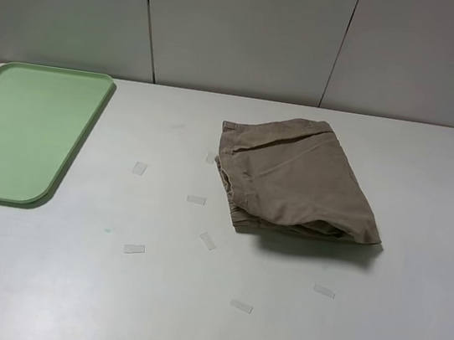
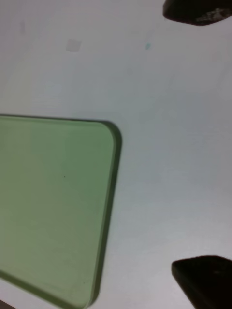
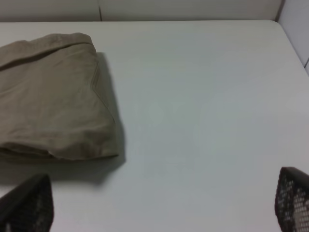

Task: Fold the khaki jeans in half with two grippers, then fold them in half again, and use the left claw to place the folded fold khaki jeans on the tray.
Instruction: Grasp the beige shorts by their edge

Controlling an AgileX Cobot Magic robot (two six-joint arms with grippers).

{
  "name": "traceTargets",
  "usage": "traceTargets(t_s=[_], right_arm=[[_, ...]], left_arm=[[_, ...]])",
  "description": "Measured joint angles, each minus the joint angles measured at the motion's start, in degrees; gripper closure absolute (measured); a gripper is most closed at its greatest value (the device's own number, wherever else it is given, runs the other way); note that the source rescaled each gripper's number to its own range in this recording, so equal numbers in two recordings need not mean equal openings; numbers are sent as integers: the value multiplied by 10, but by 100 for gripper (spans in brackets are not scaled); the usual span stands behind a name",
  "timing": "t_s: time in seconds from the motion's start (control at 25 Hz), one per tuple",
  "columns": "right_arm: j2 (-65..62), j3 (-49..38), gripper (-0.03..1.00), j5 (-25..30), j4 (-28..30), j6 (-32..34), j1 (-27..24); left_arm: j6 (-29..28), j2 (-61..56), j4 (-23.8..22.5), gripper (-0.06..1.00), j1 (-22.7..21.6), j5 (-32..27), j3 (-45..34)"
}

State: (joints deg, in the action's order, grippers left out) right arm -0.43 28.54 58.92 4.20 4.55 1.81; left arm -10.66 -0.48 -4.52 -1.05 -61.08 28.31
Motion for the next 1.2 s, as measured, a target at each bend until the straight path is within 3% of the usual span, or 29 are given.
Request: traceTargets(t_s=[0.72,0.92,1.2], right_arm=[[0,0,-3,0,-1,0,0],[0,0,-3,0,-1,0,0],[0,0,-3,0,-1,0,0]], left_arm=[[1,0,0,-4,0,0,0],[25,5,2,-5,0,3,7],[51,177,27,-5,0,27,75]])
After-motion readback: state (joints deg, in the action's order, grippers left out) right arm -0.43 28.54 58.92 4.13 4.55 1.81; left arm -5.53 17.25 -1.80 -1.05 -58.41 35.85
